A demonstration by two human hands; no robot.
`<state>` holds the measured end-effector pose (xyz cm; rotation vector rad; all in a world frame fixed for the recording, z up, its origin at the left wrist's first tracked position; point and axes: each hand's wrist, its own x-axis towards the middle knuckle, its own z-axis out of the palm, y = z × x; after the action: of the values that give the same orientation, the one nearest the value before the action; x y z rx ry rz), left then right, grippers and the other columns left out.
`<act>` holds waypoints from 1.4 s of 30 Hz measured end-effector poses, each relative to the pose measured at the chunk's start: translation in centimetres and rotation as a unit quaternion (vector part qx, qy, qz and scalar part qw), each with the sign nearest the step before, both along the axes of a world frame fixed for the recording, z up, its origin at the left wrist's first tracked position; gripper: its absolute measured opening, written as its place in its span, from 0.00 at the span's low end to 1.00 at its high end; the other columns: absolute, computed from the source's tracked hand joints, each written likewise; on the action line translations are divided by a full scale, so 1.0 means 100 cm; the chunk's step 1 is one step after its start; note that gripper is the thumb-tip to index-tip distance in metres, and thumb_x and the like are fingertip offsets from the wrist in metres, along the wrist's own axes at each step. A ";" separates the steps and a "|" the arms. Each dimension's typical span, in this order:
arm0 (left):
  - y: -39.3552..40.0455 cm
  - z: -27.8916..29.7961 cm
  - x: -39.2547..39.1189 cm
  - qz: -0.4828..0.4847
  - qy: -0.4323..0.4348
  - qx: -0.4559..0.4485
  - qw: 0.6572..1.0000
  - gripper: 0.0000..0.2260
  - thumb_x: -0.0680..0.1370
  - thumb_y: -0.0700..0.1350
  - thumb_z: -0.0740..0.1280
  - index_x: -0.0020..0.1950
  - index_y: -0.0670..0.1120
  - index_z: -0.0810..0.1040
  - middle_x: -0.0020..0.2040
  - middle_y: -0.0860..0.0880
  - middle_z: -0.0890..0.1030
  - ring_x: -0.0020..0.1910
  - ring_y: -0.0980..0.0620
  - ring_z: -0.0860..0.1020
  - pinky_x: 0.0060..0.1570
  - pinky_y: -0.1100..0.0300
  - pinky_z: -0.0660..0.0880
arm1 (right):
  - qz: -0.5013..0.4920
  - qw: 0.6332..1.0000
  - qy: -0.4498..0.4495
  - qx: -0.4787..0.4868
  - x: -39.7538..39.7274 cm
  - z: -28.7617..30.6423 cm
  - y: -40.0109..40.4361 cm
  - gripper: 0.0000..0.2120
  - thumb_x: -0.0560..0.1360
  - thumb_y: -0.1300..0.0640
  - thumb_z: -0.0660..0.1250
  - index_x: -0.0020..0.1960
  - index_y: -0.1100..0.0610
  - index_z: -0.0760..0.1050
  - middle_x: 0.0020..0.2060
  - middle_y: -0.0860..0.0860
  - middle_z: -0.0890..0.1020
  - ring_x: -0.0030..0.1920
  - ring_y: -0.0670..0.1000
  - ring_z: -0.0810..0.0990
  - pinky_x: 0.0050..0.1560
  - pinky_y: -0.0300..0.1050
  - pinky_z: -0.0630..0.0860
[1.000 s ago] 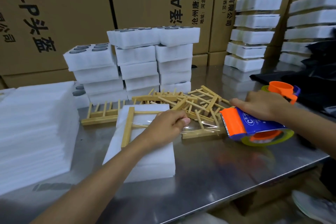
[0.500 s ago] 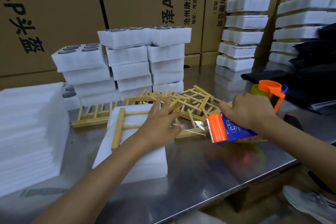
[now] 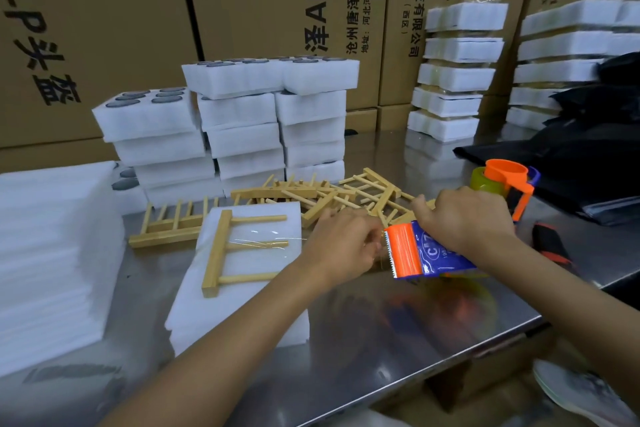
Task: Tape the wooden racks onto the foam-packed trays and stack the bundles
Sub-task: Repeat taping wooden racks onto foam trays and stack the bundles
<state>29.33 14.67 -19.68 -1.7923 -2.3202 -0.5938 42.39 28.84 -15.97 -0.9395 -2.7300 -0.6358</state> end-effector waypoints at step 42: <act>-0.030 -0.001 -0.020 -0.086 -0.360 0.185 0.910 0.21 0.77 0.30 0.66 0.63 0.51 0.82 0.52 0.42 0.81 0.44 0.56 0.77 0.43 0.73 0.69 | 0.103 0.761 0.392 -0.507 -0.023 -0.005 -0.070 0.25 0.73 0.46 0.69 0.65 0.48 0.62 0.40 0.46 0.83 0.43 0.46 0.81 0.46 0.53 0.79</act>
<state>27.29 11.66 -19.78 -1.7867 -2.1860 -1.8506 40.12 21.82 -16.45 -0.7371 -2.1437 1.1644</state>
